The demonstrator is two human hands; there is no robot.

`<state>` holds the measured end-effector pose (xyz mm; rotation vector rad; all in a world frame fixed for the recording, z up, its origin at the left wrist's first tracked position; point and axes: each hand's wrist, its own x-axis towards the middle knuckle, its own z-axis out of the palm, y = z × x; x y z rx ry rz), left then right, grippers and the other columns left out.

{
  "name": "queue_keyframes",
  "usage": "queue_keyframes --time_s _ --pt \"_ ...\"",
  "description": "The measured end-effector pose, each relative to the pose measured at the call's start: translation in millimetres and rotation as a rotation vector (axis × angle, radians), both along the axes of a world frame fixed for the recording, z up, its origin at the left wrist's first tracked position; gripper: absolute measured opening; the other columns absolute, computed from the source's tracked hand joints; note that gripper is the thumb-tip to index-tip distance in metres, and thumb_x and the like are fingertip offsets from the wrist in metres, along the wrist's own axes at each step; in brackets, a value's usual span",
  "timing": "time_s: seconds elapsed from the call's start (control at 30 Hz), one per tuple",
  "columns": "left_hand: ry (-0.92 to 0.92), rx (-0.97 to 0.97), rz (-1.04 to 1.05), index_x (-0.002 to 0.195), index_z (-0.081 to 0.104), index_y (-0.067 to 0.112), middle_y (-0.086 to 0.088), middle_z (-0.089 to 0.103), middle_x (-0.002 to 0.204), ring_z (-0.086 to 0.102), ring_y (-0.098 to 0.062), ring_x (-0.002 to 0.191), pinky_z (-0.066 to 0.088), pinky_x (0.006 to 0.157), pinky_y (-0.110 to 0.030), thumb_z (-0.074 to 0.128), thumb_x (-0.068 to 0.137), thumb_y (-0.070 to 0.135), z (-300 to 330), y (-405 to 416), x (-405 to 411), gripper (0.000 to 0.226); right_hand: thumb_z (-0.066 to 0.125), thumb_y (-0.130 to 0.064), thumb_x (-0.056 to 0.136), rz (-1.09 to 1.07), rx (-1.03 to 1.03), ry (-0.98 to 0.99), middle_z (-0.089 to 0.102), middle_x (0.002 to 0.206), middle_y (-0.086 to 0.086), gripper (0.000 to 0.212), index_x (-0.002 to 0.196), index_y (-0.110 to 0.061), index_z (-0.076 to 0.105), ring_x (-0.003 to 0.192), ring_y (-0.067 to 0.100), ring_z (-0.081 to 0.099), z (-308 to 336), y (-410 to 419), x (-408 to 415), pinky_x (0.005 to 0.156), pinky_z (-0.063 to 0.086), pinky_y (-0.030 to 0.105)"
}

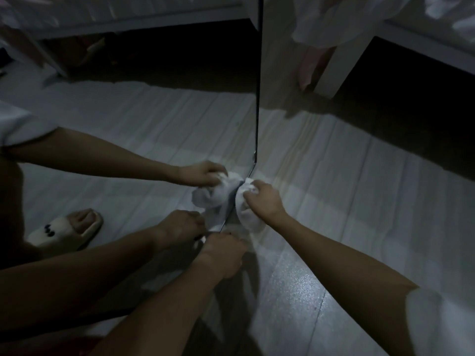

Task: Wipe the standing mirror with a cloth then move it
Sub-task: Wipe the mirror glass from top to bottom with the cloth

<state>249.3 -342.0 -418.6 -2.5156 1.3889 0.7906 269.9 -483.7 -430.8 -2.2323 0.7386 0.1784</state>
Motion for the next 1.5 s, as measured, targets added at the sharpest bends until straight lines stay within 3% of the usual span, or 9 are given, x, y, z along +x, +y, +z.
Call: queue_keyframes --time_s 0.2,0.53,0.63,0.83,1.0,1.13,1.2,1.33,1.5 --pt "0.064 0.051 -0.009 0.124 0.048 0.007 -0.016 0.048 0.129 0.047 -0.031 0.117 0.042 0.091 -0.04 0.037 0.096 0.018 5.1 -4.2 10.6 0.032 0.049 -0.022 0.079 0.066 0.233 -0.666 0.053 0.074 -0.013 0.008 0.083 -0.02 0.056 0.069 -0.006 0.051 54.7 14.7 5.3 0.066 0.042 0.01" --pt "0.37 0.134 0.059 0.123 0.054 0.02 -0.012 0.051 0.131 0.042 -0.036 0.127 0.051 0.086 -0.03 0.057 0.087 0.037 -12.9 6.3 50.3 0.04 0.056 -0.018 0.087 0.202 0.152 0.146 0.062 0.099 0.013 0.025 0.11 -0.01 0.062 0.086 0.025 0.06 -13.8 -2.5 -10.8 0.064 0.05 0.027" --pt "0.066 0.114 -0.075 0.121 0.052 0.012 -0.012 0.052 0.125 0.049 -0.031 0.114 0.044 0.088 -0.038 0.041 0.094 0.023 -3.7 7.4 13.5 0.031 0.053 -0.016 0.085 0.003 0.157 -0.007 0.064 0.088 0.01 0.01 0.09 -0.015 0.061 0.084 0.028 0.064 2.1 -14.1 -7.6 0.074 0.055 0.037" --pt "0.05 0.065 -0.085 0.122 0.052 0.011 -0.013 0.051 0.129 0.049 -0.031 0.119 0.042 0.094 -0.04 0.042 0.093 0.022 -2.3 5.6 14.3 0.033 0.055 -0.02 0.071 0.123 0.373 -0.473 0.058 0.074 -0.006 0.012 0.081 -0.017 0.061 0.066 0.001 0.052 47.2 6.9 -3.3 0.06 0.043 0.012" --pt "0.09 0.133 -0.157 0.12 0.055 0.011 -0.014 0.054 0.129 0.051 -0.032 0.118 0.042 0.096 -0.042 0.044 0.094 0.023 8.9 7.4 -1.0 0.031 0.057 -0.001 0.079 0.251 0.337 -0.279 0.054 0.071 0.002 0.01 0.077 -0.011 0.057 0.059 0.007 0.044 13.2 17.5 -10.7 0.055 0.036 0.016" --pt "0.6 -0.066 0.219 0.085 0.06 0.027 -0.019 0.06 0.12 0.058 -0.029 0.108 0.047 0.084 -0.028 0.062 0.087 0.004 3.7 3.1 125.4 0.024 0.06 -0.009 0.084 0.32 0.291 -0.09 0.063 0.084 0.008 0.009 0.091 -0.008 0.066 0.071 0.012 0.053 -16.6 18.4 -22.8 0.061 0.041 0.017" --pt "0.725 -0.093 0.012 0.097 0.066 0.022 -0.015 0.065 0.11 0.061 -0.022 0.094 0.05 0.084 -0.037 0.067 0.085 0.009 -20.4 12.3 155.0 0.018 0.062 -0.017 0.085 0.396 0.248 0.077 0.067 0.099 0.011 0.021 0.103 -0.009 0.069 0.081 0.014 0.057 -24.7 18.1 -24.0 0.062 0.042 0.017" --pt "0.52 -0.14 -0.183 0.111 0.066 0.005 -0.01 0.066 0.101 0.061 -0.017 0.086 0.046 0.077 -0.025 0.061 0.082 0.033 -54.8 12.5 172.0 0.041 0.054 -0.025 0.087 0.422 -0.013 0.181 0.068 0.098 0.016 0.024 0.101 -0.011 0.07 0.084 0.024 0.062 -23.8 9.5 -16.4 0.061 0.042 0.023" --pt "0.428 -0.627 0.156 0.11 0.062 0.002 -0.002 0.061 0.095 0.057 -0.013 0.087 0.039 0.071 -0.019 0.044 0.071 0.053 -38.8 -9.1 200.0 0.066 0.049 -0.017 0.089 -0.093 -0.138 -0.113 0.064 0.105 0.019 0.025 0.106 -0.006 0.063 0.098 0.033 0.059 -5.4 -19.6 -1.6 0.079 0.043 0.031"
